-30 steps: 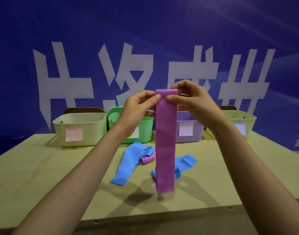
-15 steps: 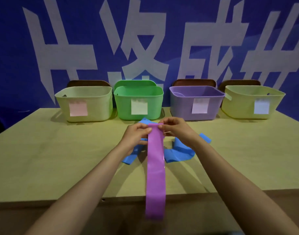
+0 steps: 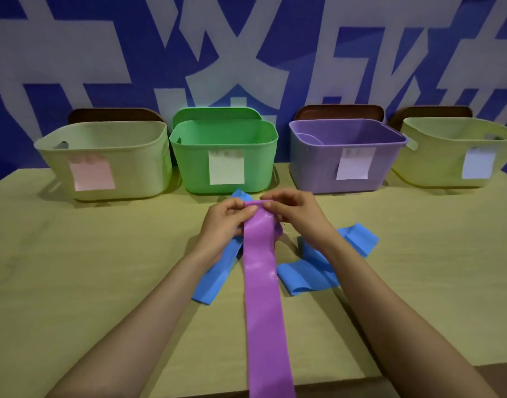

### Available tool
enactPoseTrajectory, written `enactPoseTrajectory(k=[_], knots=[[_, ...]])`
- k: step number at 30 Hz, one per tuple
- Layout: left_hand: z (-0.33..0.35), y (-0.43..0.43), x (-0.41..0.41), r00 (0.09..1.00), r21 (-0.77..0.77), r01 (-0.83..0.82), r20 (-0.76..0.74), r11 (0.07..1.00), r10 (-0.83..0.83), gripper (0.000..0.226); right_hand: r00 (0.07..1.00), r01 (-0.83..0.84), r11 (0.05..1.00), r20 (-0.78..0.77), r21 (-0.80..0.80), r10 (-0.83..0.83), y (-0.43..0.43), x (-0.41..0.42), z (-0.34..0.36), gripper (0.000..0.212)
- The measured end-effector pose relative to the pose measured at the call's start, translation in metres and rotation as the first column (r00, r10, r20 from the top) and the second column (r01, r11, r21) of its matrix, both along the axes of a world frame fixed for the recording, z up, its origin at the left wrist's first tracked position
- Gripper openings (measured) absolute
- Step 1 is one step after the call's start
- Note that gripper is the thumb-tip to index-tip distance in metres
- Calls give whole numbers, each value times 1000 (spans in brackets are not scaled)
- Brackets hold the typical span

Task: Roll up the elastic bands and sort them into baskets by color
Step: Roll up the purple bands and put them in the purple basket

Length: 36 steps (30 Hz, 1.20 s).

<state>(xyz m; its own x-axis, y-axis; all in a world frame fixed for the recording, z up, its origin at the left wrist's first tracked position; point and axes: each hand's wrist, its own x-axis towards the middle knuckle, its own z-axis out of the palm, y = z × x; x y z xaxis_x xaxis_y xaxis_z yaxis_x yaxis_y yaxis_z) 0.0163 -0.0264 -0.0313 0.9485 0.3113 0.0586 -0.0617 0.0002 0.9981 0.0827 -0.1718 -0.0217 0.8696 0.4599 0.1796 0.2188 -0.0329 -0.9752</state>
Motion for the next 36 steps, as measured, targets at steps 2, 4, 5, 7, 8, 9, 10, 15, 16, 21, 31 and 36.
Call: enactPoseTrajectory(k=[2, 4, 5, 7, 8, 9, 10, 15, 16, 21, 31, 36], knots=[[-7, -2, 2, 1000, -16, 2, 8, 1000, -1, 10, 1000, 4, 1000, 30, 5, -4, -1, 1, -6, 9], [-9, -4, 2, 999, -92, 31, -6, 995, -32, 7, 993, 11, 999, 115, -34, -7, -2, 1, -9, 15], [-9, -4, 2, 998, -135, 50, -18, 990, -53, 7, 987, 18, 999, 161, -45, -10, -3, 1, -10, 18], [-6, -3, 2, 995, -196, 89, -28, 977, -97, 11, 964, 42, 998, 265, -55, -26, -2, -1, -10, 22], [-4, -3, 1, 993, -219, 109, -19, 970, -116, 12, 943, 56, 996, 330, -66, -31, -1, -3, -11, 21], [-4, -1, 0, 992, -238, 123, -6, 963, -128, 13, 918, 67, 995, 395, -78, -31, 0, -4, -10, 18], [-2, -1, -1, 991, -251, 133, 7, 959, -135, 14, 893, 77, 994, 449, -83, -32, 0, -4, -11, 15], [-1, -2, -4, 995, -237, 99, 10, 967, -100, 19, 818, 79, 993, 575, -90, -13, -2, -4, -15, 11], [-1, -2, -4, 996, -228, 92, 11, 969, -91, 18, 806, 80, 992, 592, -99, -6, -2, -4, -16, 11], [-2, -3, -5, 995, -182, 100, 28, 978, -97, 18, 774, 97, 989, 633, -108, -6, -2, -1, -16, 14], [-1, -3, -6, 997, -208, 77, 20, 975, -75, 8, 773, 65, 992, 634, -106, 17, -3, -2, -17, 15], [0, -3, -7, 996, -143, 50, 75, 988, -40, 9, 952, -29, 996, 302, -82, 53, -4, -5, -9, 12]])
